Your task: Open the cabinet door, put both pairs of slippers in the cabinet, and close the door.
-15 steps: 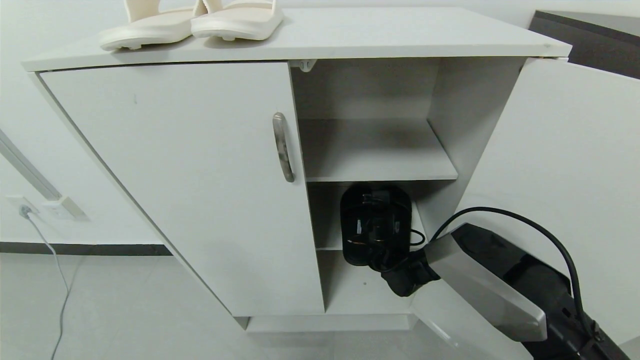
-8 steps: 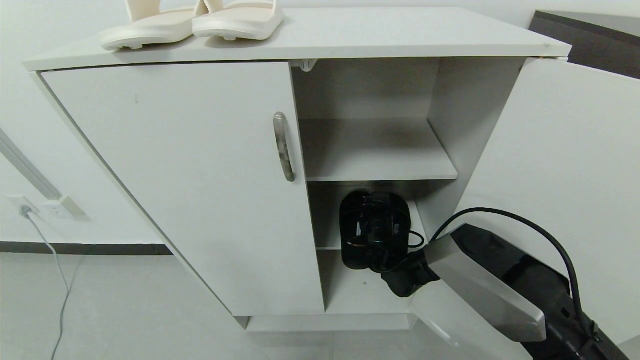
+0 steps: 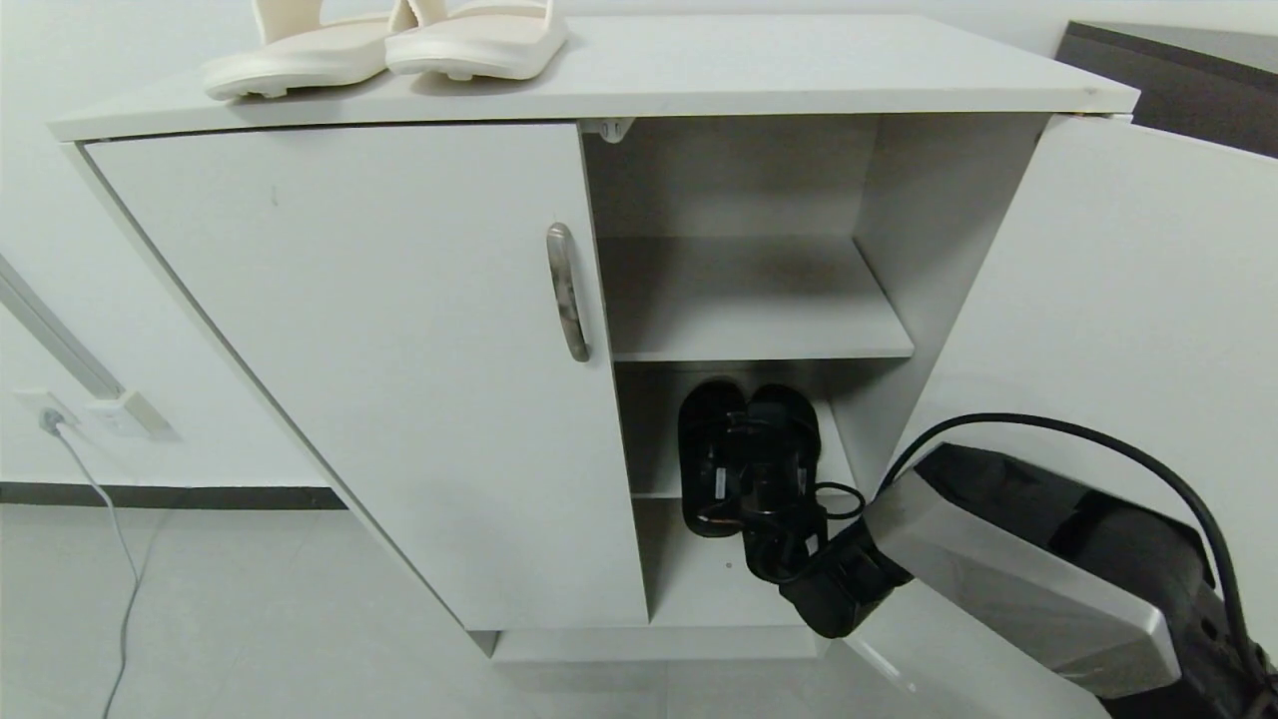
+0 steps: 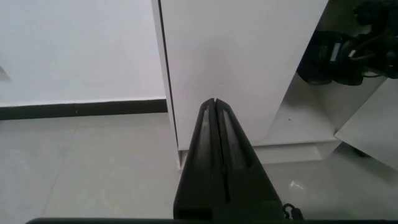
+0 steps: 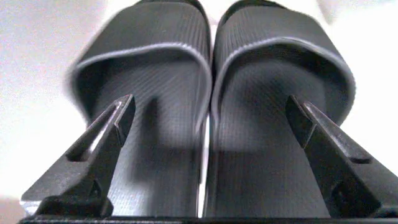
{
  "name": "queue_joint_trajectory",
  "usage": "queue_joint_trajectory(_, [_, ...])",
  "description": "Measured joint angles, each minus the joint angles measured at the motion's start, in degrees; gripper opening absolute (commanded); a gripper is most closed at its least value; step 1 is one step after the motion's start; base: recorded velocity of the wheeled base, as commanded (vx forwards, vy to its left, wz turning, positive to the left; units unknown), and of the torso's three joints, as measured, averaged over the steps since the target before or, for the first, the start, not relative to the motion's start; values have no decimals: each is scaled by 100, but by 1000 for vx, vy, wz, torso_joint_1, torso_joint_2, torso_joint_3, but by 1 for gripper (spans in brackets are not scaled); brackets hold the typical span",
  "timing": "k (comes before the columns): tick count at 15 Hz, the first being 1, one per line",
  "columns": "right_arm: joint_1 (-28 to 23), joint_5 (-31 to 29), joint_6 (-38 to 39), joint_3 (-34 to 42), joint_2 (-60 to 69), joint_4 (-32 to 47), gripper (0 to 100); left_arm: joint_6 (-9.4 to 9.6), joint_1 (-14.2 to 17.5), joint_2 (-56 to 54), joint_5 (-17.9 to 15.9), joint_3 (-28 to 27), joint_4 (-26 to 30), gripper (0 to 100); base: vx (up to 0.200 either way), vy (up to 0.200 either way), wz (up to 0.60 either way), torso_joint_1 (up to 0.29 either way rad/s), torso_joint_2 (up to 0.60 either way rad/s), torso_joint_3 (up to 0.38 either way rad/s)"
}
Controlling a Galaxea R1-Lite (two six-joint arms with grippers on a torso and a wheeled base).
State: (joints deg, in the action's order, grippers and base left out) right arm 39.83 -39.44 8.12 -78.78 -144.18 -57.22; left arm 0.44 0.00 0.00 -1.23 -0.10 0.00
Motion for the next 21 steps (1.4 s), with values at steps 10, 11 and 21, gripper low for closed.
queue_joint_trajectory(10, [695, -30, -21, 2957, 1548, -1465, 100, 0, 0, 0, -2, 0, 0, 0, -100, 0, 0, 1, 1, 0])
queue_joint_trajectory(11, [719, -27, -21, 2985, 1585, -1484, 100, 7, 0, 0, -2, 0, 0, 0, 0, 0, 0, 0, 0, 0])
queue_joint_trajectory(21, [724, -28, -62, 3082, 1675, -1481, 100, 0, 0, 0, -10, 0, 0, 0, 0, 0, 0, 2, 1, 18])
